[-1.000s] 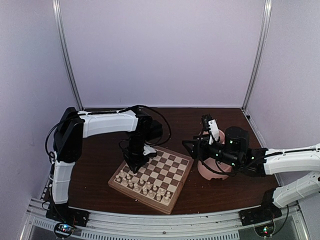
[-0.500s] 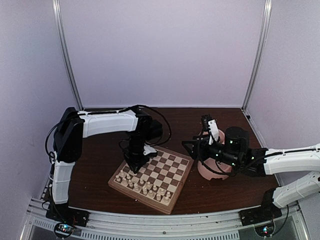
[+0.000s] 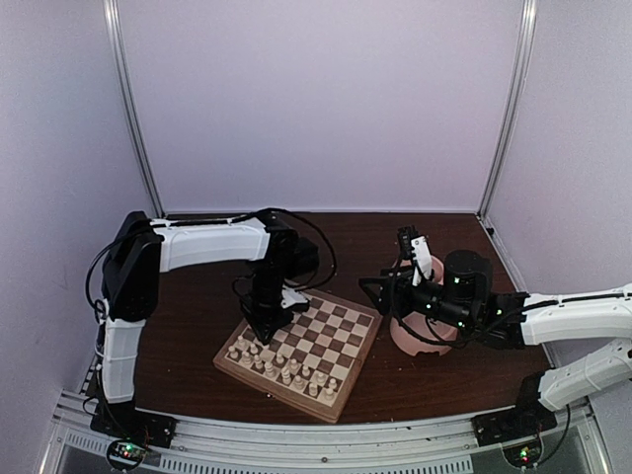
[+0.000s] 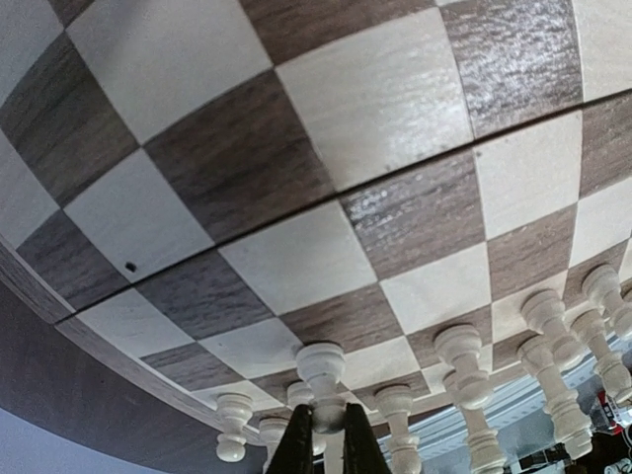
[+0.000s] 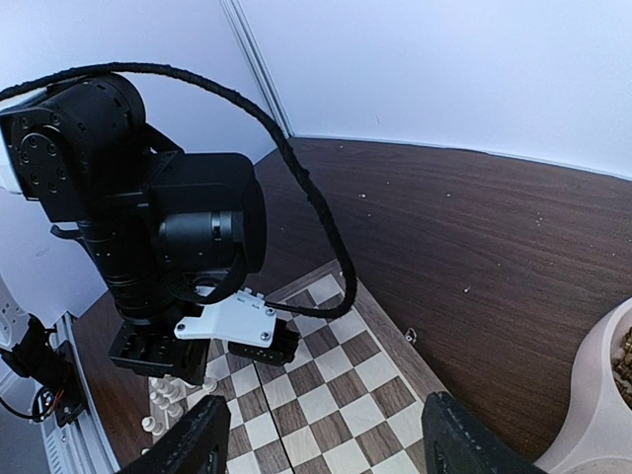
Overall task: Set up the chess pieces on the board
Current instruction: Pick up the pawn from c2.
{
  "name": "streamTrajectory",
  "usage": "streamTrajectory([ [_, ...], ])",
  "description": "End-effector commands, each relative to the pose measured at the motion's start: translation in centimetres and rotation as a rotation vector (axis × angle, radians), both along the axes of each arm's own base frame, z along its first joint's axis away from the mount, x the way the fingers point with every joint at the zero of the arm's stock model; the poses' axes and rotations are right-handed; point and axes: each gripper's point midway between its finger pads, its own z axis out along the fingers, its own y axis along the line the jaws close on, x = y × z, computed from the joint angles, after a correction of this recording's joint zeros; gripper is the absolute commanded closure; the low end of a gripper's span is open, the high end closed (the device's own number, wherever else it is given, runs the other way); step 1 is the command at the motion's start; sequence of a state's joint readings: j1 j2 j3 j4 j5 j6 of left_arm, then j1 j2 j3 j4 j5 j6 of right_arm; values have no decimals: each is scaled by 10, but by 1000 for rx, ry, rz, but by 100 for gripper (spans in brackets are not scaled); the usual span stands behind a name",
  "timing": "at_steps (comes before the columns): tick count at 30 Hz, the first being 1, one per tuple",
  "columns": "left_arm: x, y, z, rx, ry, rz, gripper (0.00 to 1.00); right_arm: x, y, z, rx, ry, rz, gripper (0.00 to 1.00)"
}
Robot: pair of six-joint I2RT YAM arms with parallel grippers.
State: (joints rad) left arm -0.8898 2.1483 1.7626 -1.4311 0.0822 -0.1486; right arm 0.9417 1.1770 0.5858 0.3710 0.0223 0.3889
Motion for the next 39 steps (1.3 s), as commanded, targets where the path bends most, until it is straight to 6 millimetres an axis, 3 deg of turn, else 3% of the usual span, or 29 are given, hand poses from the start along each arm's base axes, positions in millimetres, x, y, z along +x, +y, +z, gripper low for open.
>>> streamTrajectory([
  [1,-5,-3,16,-68,0,17,97,-1,-1,9,21,-19,8,31],
  [16,-21,-4,14,-77,30,-8,97,-1,-3,11,23,-22,5,31],
  [39,-27,-5,2,-68,61,-20,91,-2,-4,13,24,-27,6,31],
])
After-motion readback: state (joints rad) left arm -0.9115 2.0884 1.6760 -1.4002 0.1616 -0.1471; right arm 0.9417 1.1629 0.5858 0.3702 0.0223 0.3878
